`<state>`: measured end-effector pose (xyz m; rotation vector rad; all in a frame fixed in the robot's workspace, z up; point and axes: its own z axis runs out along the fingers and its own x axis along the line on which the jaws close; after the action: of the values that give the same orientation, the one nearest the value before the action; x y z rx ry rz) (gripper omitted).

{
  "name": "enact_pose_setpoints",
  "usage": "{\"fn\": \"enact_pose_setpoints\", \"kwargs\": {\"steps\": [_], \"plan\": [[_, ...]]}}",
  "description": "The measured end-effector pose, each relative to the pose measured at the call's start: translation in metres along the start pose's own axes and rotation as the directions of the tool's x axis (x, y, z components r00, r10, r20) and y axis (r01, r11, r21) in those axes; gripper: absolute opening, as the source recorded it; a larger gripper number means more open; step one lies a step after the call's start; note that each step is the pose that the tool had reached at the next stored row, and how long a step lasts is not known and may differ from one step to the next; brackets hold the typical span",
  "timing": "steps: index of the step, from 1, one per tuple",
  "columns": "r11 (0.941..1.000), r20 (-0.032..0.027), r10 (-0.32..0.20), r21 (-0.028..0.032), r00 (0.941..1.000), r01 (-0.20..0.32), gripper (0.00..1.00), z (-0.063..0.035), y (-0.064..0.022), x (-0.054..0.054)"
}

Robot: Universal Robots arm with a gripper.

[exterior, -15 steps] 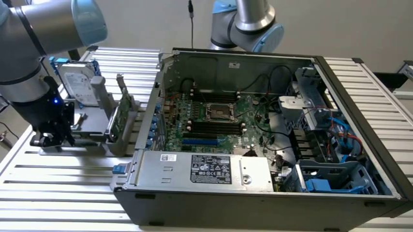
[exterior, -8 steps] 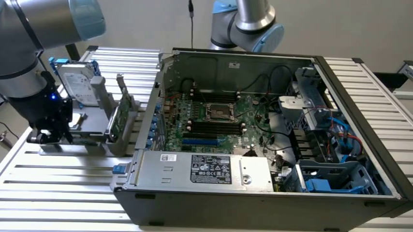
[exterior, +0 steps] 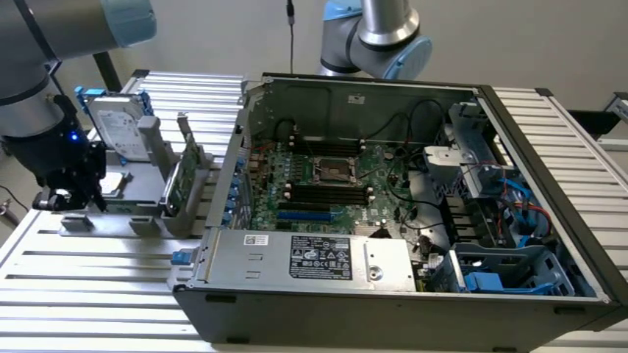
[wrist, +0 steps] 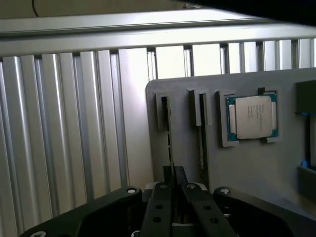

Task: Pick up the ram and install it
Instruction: 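Pick up the ram and move it above insertion slot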

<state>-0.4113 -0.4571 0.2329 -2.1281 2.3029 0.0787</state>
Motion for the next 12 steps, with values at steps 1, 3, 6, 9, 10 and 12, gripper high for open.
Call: {"fn": "enact_pose_setpoints", "kwargs": {"steps": [1,3,6,9,10,12], "plan": [[1.0,-0.0001,0.0,-0.0001,1.0,0.0,0.13,-0.0037,0.0,0.0],[1.0,0.0008,0.0,-0.0001,1.0,0.0,0.13,-0.0113,-0.0011,-0.001],[1.0,0.0046,0.0,-0.0004,1.0,0.0,0.13,-0.0216,-0.0051,-0.001],[1.0,0.0076,-0.001,-0.0006,1.0,0.001,0.13,-0.0329,-0.0108,-0.002],[1.0,0.0084,-0.001,-0.0006,1.0,0.001,0.13,-0.0369,-0.013,-0.003],[1.0,0.0097,-0.002,-0.0008,1.0,0.002,0.13,-0.0454,-0.018,-0.003]]}}
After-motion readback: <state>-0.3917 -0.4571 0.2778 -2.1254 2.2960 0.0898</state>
